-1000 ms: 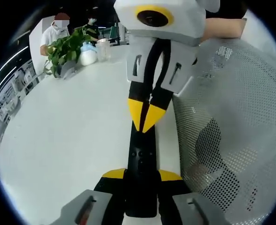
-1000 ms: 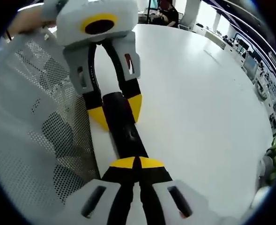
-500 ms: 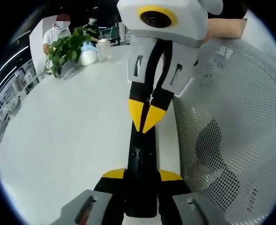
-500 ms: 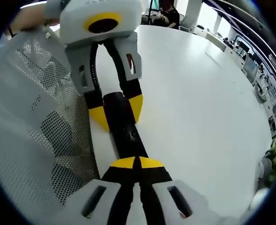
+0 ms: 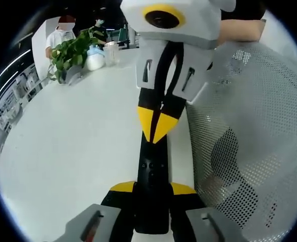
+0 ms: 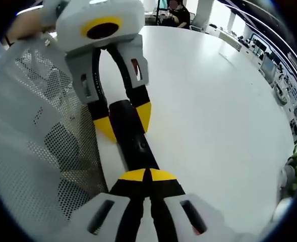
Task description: Press the specified remote control buttons in sequence, fully releasing each button before pressing the next.
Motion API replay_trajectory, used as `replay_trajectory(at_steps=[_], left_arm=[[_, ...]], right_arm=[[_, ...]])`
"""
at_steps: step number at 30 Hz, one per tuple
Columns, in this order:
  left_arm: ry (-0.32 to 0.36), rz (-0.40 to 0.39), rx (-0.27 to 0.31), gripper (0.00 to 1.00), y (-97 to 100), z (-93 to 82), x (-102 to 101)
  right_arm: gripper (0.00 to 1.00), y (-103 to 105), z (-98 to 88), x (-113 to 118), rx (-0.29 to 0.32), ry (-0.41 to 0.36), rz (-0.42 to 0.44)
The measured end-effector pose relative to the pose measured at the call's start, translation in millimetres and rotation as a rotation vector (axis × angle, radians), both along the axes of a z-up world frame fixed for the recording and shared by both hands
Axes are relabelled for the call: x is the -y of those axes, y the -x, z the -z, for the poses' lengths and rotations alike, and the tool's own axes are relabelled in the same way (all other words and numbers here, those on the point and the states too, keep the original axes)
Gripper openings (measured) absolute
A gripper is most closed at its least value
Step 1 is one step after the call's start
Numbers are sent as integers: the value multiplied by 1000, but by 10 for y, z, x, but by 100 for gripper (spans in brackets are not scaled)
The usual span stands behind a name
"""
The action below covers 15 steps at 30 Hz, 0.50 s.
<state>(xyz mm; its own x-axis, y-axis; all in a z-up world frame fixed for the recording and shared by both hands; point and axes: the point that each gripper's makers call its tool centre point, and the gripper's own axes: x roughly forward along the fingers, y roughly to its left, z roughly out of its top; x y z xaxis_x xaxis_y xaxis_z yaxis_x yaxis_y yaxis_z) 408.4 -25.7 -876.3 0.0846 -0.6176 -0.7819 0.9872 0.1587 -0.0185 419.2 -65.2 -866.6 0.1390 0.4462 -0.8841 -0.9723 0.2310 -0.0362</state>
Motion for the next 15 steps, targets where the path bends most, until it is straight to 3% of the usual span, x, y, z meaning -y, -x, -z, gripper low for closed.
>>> replay_trajectory(at_steps=[15], left_arm=[[-3, 4, 1, 24, 1, -2, -1]], right_arm=[[0, 32, 6, -90, -1, -24, -17]])
